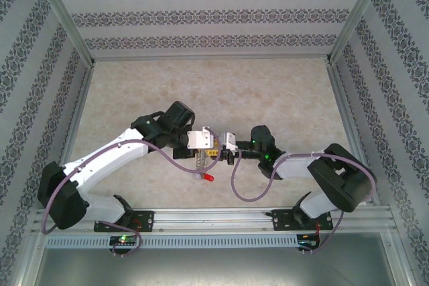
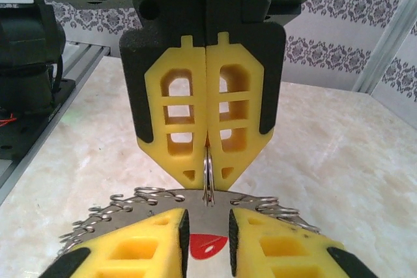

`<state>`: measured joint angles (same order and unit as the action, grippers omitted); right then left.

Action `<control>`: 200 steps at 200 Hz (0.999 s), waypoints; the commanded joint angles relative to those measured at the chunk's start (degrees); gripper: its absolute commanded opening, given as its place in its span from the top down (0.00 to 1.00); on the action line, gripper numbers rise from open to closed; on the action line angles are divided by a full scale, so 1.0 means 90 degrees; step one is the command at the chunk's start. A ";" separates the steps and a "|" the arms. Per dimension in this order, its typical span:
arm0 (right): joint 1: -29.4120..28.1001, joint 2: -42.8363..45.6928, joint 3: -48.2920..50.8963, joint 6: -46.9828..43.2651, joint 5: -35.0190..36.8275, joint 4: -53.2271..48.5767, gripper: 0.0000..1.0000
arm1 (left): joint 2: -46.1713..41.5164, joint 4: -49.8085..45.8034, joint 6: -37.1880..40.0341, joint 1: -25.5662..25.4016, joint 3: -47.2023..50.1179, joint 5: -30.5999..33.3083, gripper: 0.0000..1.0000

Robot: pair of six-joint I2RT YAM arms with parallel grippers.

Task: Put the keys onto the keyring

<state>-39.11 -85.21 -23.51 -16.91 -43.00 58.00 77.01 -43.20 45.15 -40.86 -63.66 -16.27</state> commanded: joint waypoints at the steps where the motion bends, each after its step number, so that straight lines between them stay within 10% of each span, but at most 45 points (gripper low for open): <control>1: 0.0048 0.0075 -0.0133 -0.0241 0.0047 -0.0263 0.75 | 0.0146 -0.0643 0.0354 -0.0118 -0.0305 0.0177 1.00; 200: -0.0088 -0.0961 0.0034 0.0970 -0.0138 0.1769 0.92 | 0.0583 -0.0326 0.0016 -0.0139 -0.0659 -0.0230 0.97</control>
<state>-39.16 -92.75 -23.00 -9.10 -45.01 71.05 82.85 -49.15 46.50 -41.89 -69.23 -14.50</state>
